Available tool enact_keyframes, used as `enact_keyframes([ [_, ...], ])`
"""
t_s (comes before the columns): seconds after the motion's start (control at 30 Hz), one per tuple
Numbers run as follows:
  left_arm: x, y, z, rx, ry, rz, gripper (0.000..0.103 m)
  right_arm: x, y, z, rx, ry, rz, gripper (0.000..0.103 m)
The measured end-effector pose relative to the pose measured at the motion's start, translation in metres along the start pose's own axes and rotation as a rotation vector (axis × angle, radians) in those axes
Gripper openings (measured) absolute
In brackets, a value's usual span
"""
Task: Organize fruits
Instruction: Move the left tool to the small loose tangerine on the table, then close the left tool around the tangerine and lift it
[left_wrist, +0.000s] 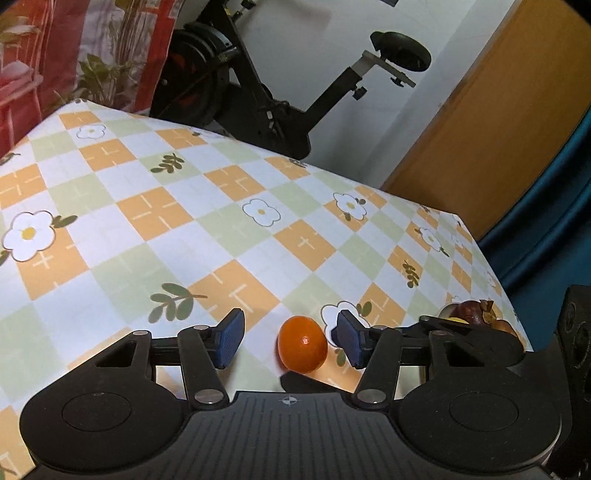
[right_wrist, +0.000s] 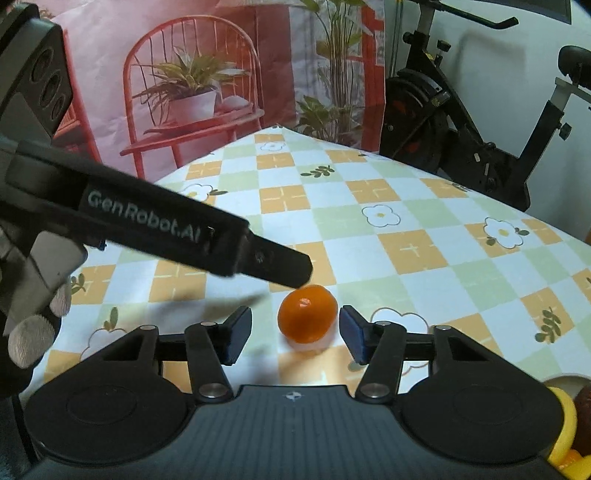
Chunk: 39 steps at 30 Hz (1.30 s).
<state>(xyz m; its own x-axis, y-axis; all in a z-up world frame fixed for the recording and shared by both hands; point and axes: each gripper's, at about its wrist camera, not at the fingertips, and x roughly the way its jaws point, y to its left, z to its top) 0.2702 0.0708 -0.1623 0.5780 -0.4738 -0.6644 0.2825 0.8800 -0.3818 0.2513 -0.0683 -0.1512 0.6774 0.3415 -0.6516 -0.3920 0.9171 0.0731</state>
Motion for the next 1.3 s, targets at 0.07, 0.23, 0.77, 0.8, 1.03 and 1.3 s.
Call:
enact_keyframes([
  [0.07, 0.005, 0.0, -0.001, -0.005, 0.013, -0.017, 0.057, 0.004, -0.002, 0.0, 0.01, 0.008, 0.0, 0.054],
  [0.23, 0.017, 0.001, -0.004, 0.017, 0.046, -0.013, 0.057, 0.012, -0.007, -0.001, 0.046, 0.017, 0.003, 0.054],
  [0.77, 0.025, -0.004, -0.009, 0.057, 0.056, -0.044, 0.036, 0.012, -0.014, -0.007, 0.109, 0.001, 0.006, 0.042],
  [0.8, 0.023, -0.005, -0.01, 0.062, 0.052, -0.044, 0.036, 0.011, -0.013, -0.007, 0.109, -0.001, 0.004, 0.042],
  [1.03, 0.002, -0.022, -0.015, 0.094, 0.017, -0.056, 0.036, -0.012, -0.009, -0.011, 0.097, -0.063, -0.004, 0.041],
  [1.3, -0.018, -0.061, -0.022, 0.147, 0.002, -0.072, 0.036, -0.058, -0.006, -0.024, 0.06, -0.144, -0.022, 0.041],
])
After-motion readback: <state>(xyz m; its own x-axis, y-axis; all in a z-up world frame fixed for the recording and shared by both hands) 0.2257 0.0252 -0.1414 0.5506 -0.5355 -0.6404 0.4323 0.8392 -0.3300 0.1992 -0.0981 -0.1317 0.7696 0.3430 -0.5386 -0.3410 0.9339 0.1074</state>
